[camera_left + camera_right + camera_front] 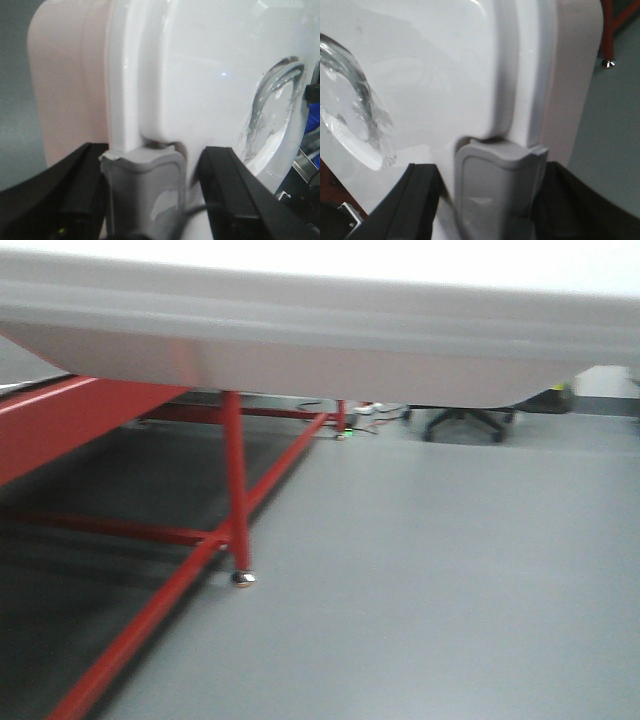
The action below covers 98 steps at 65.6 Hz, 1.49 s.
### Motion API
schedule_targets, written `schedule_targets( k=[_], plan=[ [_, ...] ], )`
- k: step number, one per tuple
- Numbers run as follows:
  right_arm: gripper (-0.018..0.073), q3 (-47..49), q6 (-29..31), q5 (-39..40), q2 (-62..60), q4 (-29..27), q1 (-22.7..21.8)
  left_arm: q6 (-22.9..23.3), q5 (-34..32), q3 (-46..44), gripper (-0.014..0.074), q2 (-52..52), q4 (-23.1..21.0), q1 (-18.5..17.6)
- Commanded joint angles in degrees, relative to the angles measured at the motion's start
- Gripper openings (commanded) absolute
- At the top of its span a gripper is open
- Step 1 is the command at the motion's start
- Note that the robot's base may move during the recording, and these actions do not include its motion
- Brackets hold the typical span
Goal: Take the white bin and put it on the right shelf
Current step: 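Hold the bin raised with both grippers while the base turns away, then carry the bin with both grippers toward the blue-crate shelf rack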
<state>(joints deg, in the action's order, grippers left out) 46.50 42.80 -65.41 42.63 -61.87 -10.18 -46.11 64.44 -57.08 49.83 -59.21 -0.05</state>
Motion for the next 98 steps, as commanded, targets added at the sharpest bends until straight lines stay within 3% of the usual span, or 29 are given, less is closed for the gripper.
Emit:
schedule_targets(
  k=[1,98],
  plan=[
    [0.0361,1.77,0.94,-4.16,-0.48,-11.89,0.70,-1.02,8.57,-1.87,0.0241,-0.73,-11.25,-1.74],
    [0.0361,1.77,0.94,-4.22,-0.48,-11.89,0.70,-1.02,8.57,-1.87,0.0241,-0.73,-11.25,-1.74]
  ],
)
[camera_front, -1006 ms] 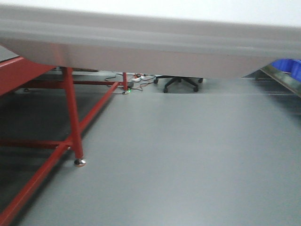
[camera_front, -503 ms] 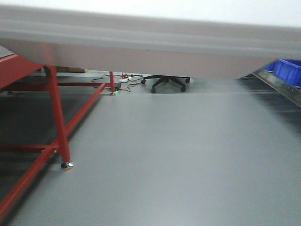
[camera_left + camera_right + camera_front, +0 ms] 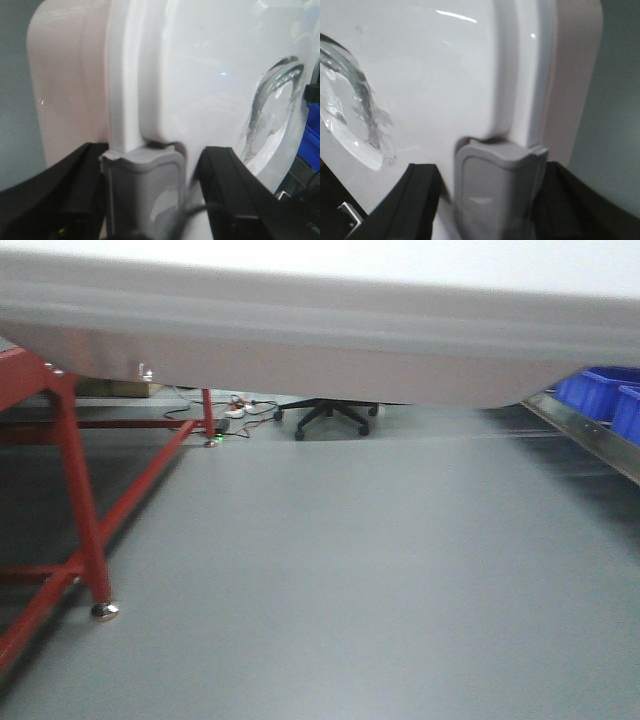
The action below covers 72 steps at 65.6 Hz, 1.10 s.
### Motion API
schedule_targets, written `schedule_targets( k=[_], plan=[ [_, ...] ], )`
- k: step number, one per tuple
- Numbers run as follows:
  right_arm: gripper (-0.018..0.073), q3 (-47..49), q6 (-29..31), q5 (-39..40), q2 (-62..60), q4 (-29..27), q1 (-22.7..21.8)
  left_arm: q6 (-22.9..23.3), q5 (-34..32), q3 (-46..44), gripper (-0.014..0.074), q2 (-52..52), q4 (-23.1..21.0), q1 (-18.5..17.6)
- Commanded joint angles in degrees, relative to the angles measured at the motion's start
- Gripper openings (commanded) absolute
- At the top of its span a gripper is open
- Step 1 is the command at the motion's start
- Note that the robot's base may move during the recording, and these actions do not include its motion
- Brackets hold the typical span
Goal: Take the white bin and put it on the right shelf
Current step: 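Carry the bin with both grippers toward the blue-crate shelf rack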
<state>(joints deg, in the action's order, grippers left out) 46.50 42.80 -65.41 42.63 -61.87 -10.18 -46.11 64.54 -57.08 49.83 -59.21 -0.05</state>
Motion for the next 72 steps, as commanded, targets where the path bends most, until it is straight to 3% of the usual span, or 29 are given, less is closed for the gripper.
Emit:
schedule_targets(
  k=[1,72],
  plan=[
    [0.0361,1.77,0.94,-4.22,-0.48,-11.89,0.70,-1.02,8.47,-1.87,0.0241,-0.73,-11.25,-1.74],
    [0.0361,1.77,0.94,-4.22,-0.48,-11.89,0.70,-1.02,8.47,-1.87,0.0241,-0.73,-11.25,-1.74]
  ],
)
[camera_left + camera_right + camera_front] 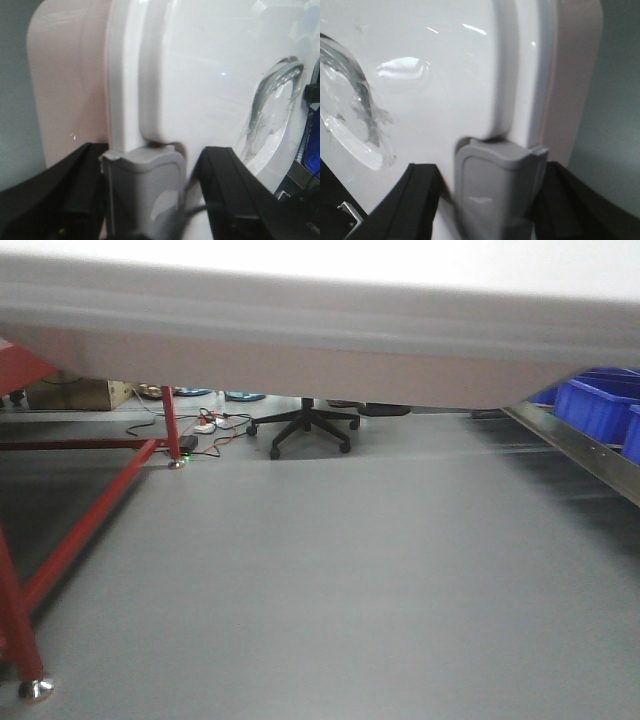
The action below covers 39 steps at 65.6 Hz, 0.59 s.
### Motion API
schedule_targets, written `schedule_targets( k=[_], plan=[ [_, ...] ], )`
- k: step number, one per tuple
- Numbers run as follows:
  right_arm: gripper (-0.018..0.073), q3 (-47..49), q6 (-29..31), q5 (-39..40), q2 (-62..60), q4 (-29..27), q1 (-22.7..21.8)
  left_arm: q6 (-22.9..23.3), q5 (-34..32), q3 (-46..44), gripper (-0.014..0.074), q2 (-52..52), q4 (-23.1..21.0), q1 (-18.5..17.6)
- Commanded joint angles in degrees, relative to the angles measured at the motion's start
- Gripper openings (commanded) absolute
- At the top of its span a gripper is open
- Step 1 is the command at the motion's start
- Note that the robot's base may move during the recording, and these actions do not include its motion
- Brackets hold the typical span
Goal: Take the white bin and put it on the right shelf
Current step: 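Carry the bin with both grippers toward the blue-crate shelf rack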
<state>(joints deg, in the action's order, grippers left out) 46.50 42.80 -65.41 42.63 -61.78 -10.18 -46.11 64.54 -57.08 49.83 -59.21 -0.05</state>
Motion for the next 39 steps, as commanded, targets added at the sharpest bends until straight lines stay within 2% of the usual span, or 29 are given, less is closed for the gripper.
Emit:
schedule_targets(
  k=[1,39],
  plan=[
    [0.0361,1.77,0.94,-4.22,-0.48,-11.98,0.70,-1.02,8.47,-1.87,0.0241,-0.73,-11.25,-1.74],
    [0.0361,1.77,0.94,-4.22,-0.48,-11.98,0.70,-1.02,8.47,-1.87,0.0241,-0.73,-11.25,-1.74]
  ],
)
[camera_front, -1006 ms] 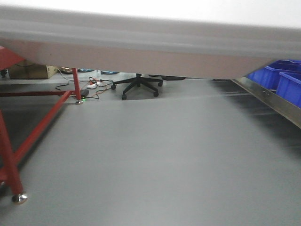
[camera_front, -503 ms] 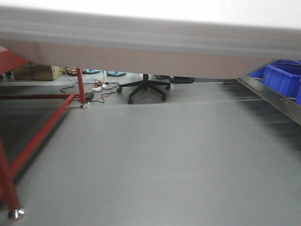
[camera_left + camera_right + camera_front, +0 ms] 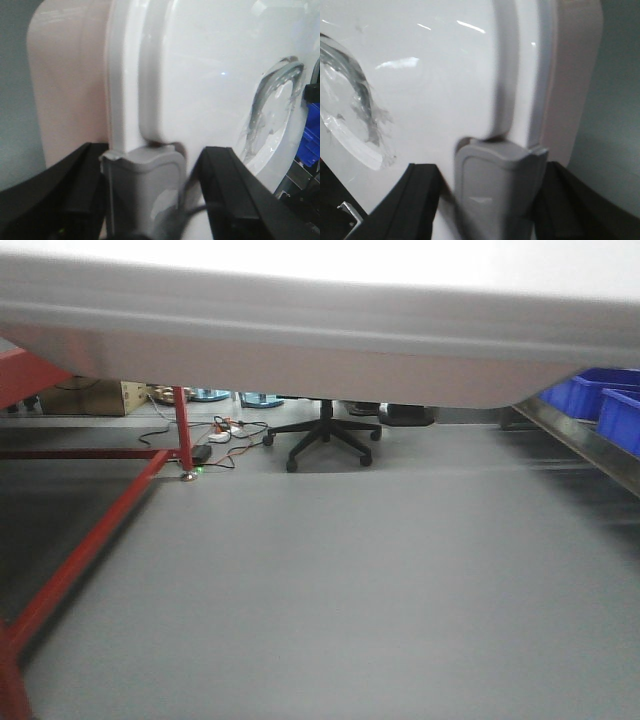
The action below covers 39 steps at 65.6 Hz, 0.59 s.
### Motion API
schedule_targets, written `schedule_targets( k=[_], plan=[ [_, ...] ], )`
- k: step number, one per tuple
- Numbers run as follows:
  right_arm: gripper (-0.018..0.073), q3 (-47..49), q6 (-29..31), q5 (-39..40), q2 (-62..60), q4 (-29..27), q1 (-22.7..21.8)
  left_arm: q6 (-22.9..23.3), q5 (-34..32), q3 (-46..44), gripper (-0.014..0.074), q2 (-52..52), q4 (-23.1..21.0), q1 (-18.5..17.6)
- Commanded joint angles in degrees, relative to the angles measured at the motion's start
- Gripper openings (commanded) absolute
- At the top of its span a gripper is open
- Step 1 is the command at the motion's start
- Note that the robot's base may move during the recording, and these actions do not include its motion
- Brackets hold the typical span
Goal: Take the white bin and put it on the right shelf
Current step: 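Carry the bin with both grippers toward the blue-crate shelf rack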
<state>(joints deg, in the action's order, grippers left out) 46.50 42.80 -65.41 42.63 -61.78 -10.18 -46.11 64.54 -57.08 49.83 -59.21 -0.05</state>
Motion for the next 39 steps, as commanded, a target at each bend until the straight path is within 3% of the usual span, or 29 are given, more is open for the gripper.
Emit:
schedule_targets(
  k=[1,39],
  plan=[
    [0.0361,1.77,0.94,-4.22,-0.48,-11.98,0.70,-1.02,8.47,-1.87,0.0241,-0.73,-11.25,-1.74],
    [0.0361,1.77,0.94,-4.22,-0.48,-11.98,0.70,-1.02,8.47,-1.87,0.0241,-0.73,-11.25,-1.74]
  ],
)
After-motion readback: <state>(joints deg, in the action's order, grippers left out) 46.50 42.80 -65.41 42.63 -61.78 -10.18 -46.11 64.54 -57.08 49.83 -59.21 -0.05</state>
